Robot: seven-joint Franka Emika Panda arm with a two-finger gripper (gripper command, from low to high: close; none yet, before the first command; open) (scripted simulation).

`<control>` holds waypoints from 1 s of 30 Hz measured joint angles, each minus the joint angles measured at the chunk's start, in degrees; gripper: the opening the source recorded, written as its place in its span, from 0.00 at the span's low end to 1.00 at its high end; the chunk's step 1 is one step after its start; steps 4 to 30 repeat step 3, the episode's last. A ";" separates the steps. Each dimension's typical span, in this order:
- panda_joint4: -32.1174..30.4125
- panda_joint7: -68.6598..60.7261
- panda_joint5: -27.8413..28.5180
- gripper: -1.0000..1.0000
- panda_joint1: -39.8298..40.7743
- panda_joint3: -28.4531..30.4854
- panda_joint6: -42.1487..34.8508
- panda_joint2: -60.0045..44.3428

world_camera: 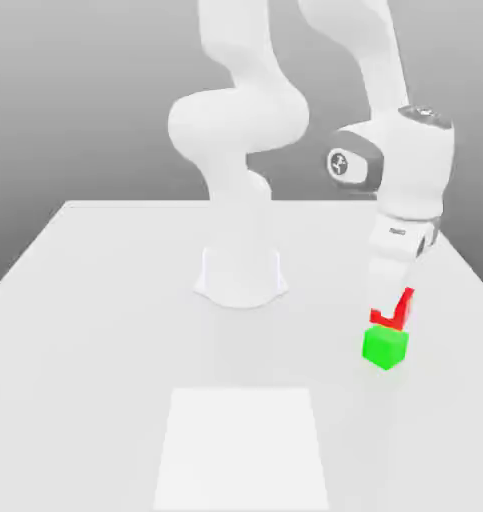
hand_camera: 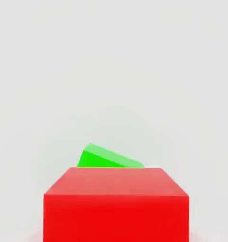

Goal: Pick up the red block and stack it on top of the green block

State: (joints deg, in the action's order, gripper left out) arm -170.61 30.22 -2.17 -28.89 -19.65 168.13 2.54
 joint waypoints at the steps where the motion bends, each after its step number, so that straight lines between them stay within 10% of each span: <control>1: 0.00 0.69 1.02 1.00 0.03 0.15 1.17 -1.21; 30: 0.00 0.69 1.02 1.00 0.10 0.15 1.17 -1.21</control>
